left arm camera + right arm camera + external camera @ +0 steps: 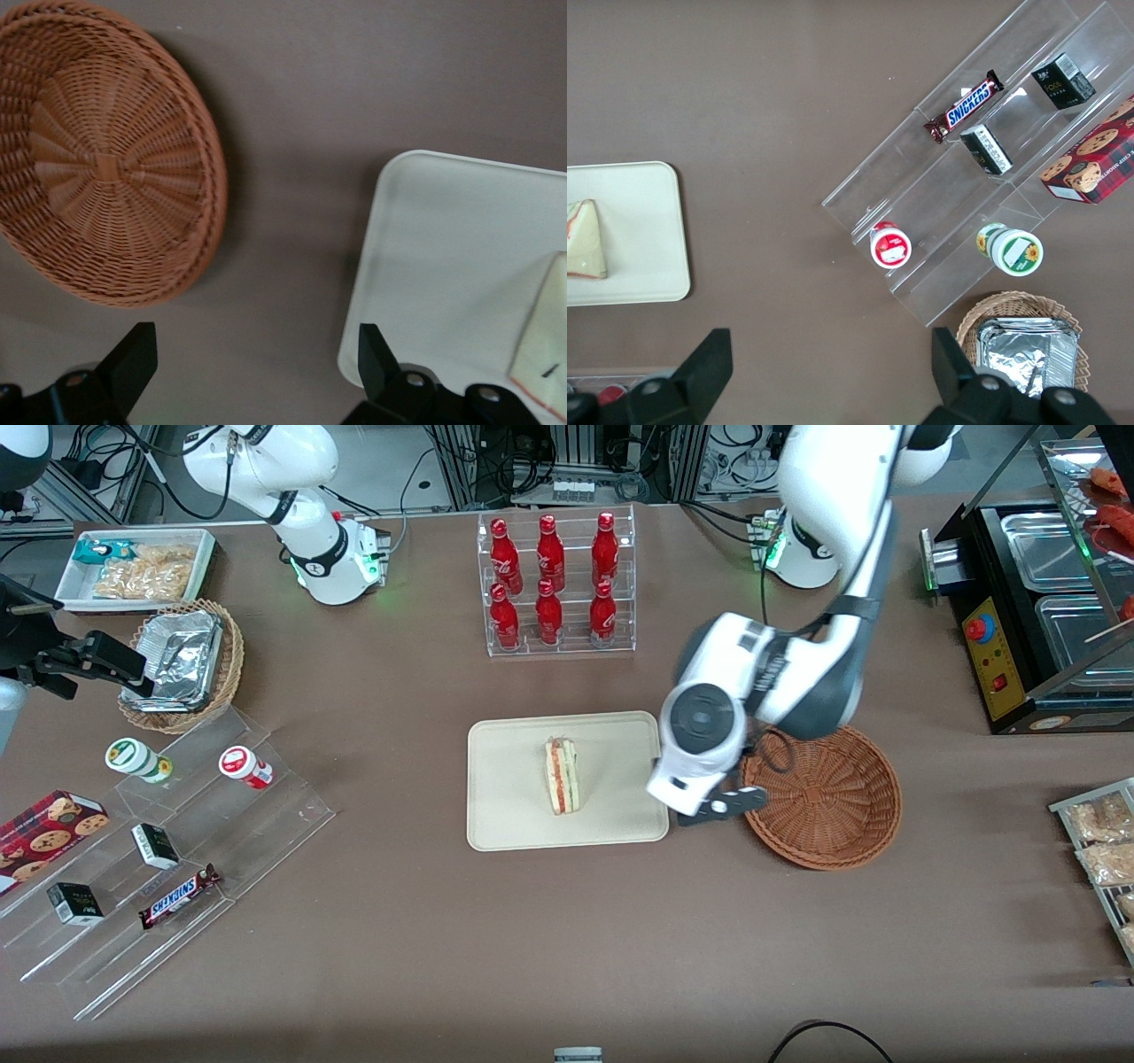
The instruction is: Place sandwich from basket to tray
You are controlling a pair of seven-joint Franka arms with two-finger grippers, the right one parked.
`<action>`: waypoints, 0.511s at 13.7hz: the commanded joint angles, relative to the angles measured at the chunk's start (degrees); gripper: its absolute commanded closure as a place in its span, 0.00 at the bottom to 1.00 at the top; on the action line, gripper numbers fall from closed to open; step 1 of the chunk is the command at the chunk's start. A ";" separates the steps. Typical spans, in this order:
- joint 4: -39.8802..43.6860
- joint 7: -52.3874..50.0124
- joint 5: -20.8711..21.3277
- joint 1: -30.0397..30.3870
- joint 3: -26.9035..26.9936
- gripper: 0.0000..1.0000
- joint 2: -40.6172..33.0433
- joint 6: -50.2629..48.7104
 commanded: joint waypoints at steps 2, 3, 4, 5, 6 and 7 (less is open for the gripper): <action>-10.08 7.27 -0.56 4.21 -0.03 0.00 -11.07 -0.29; -12.10 9.20 -0.56 6.05 -0.12 0.00 -14.14 -0.46; -13.17 11.14 -0.56 8.33 -0.99 0.00 -16.17 -0.90; -13.26 13.16 -0.47 11.31 -3.44 0.00 -17.15 -2.21; -13.18 14.57 -0.47 16.04 -7.03 0.00 -18.46 -3.87; -13.26 16.06 -0.39 20.26 -10.54 0.00 -19.78 -5.11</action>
